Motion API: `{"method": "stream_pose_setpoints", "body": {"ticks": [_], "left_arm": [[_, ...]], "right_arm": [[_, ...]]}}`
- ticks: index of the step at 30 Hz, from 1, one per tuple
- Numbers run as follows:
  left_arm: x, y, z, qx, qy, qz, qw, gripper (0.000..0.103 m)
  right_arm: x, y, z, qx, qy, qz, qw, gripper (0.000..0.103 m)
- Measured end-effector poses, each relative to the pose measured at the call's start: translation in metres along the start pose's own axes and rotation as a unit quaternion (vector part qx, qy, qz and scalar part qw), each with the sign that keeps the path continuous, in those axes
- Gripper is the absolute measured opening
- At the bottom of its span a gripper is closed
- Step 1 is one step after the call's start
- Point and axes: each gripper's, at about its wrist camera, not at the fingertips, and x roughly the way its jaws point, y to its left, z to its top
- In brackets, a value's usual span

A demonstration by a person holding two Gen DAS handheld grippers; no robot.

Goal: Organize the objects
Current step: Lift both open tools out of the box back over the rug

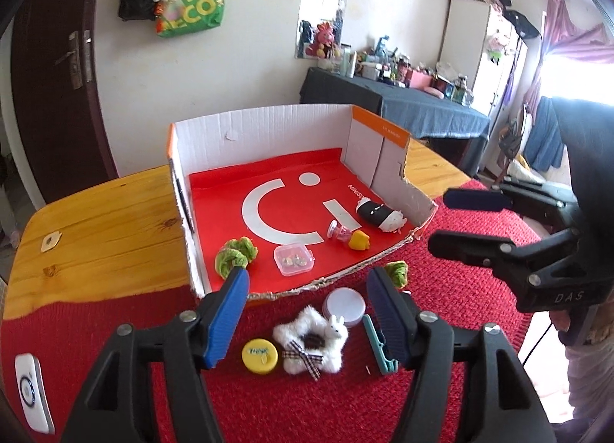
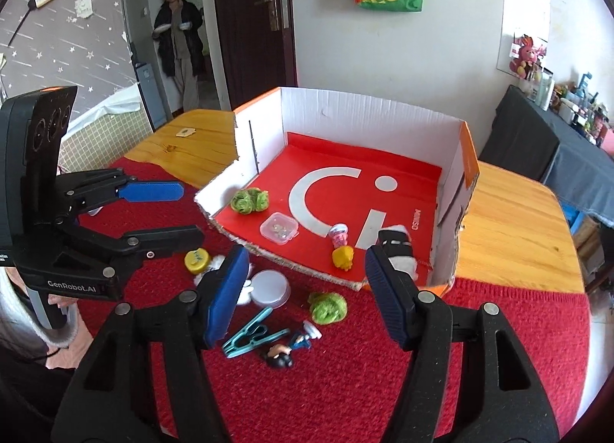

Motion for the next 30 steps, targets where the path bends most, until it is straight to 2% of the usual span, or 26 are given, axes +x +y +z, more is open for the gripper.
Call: {"method": "stream_pose_setpoints", "body": {"ticks": [8, 13, 17, 20, 30], "left_arm": [[-0.017, -0.005, -0.016, -0.021, -0.033, 0.024, 0.9989, 0.080], [-0.023, -0.008, -0.027, -0.033, -0.043, 0.038, 0.9978, 0.086], [-0.025, -0.010, -0.039, -0.040, -0.052, 0.055, 0.9963, 0.091], [-0.023, -0.010, -0.047, -0.048, -0.052, 0.061, 0.9956, 0.095], [0.005, -0.005, -0.074, -0.072, -0.004, 0.055, 0.9959, 0.096]], "right_arm": [[-0.013, 0.004, -0.028, 0.030, -0.030, -0.010, 0.999, 0.070], [-0.019, 0.003, -0.045, 0.056, -0.054, -0.034, 0.996, 0.080], [-0.018, 0.003, -0.059, 0.074, -0.064, -0.048, 0.994, 0.082], [-0.014, 0.004, -0.068, 0.083, -0.065, -0.060, 0.993, 0.083], [0.018, 0.013, -0.094, 0.083, -0.025, -0.099, 0.991, 0.084]]}}
